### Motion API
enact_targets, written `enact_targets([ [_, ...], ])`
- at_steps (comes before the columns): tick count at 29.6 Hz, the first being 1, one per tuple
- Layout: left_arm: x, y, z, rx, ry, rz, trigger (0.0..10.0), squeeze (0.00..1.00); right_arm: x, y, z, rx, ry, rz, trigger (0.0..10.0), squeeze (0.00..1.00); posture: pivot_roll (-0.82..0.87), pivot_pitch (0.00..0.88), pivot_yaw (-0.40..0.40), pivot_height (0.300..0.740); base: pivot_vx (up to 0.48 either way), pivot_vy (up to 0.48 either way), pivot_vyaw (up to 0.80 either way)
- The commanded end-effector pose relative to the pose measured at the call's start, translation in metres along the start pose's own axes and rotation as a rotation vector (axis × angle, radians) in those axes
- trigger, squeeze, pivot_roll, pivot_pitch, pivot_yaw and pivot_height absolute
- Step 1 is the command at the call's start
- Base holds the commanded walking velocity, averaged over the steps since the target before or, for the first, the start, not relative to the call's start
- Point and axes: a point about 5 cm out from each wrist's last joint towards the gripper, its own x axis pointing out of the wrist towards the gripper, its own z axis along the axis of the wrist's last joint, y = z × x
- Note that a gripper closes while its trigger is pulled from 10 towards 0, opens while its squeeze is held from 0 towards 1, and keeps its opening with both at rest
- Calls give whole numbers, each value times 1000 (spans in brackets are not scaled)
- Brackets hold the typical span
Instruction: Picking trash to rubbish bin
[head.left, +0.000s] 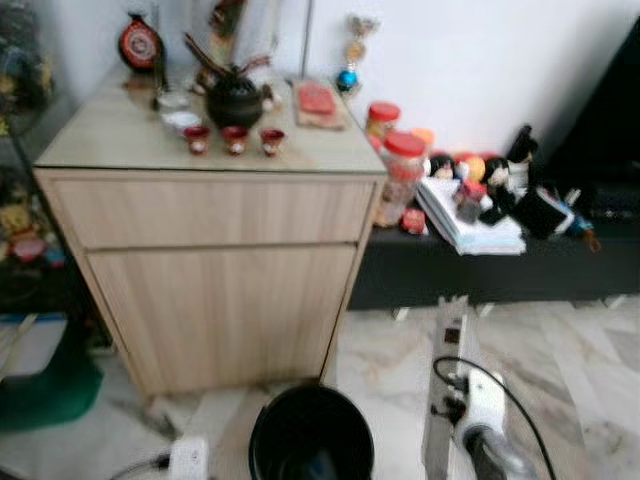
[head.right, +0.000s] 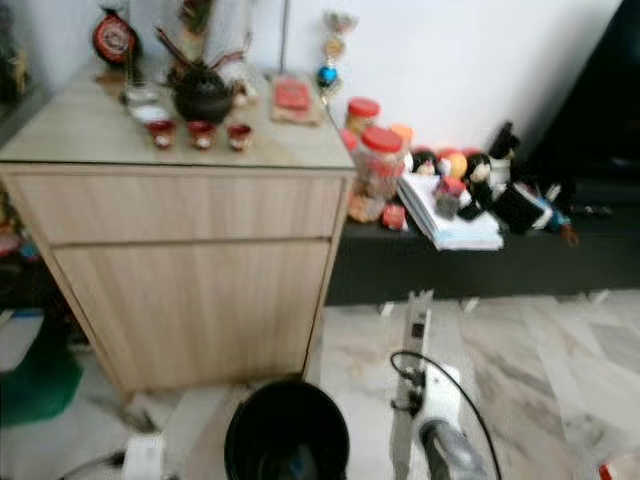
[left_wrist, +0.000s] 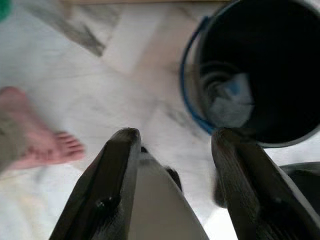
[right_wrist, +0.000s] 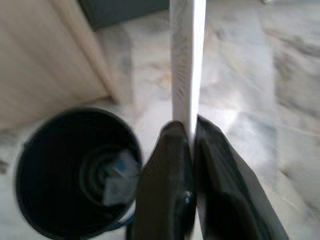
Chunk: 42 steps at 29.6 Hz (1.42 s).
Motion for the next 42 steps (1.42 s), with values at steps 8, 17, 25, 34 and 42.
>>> enact_targets([
  [8, 1, 6, 5, -13, -25, -4, 10000, 0, 7, 15, 35, -36, -102, 50, 10000, 0, -55, 3, -175, 740, 147, 0, 0],
  [17, 2, 1, 15, 32, -76, -34, 10000, 0, 11, 36, 57, 31, -155, 228, 10000, 0, -59, 11, -177, 740, 0, 0, 0],
  [25, 7, -2, 52, 49, -209, -57, 10000, 0, 9, 75, 78, 70, -225, 508, 10000, 0, -51, 21, -182, 740, 0, 0, 0],
  [34, 8, -7, 70, 58, -261, -80, 10000, 0, 10, 94, 66, -167, -98, 539, 10000, 0, -52, 34, -178, 740, 0, 0, 0],
  [42, 7, -11, 66, 51, -259, -91, 10000, 0, 10, 105, 58, -213, -40, 570, 10000, 0, -51, 40, -186, 740, 0, 0, 0],
])
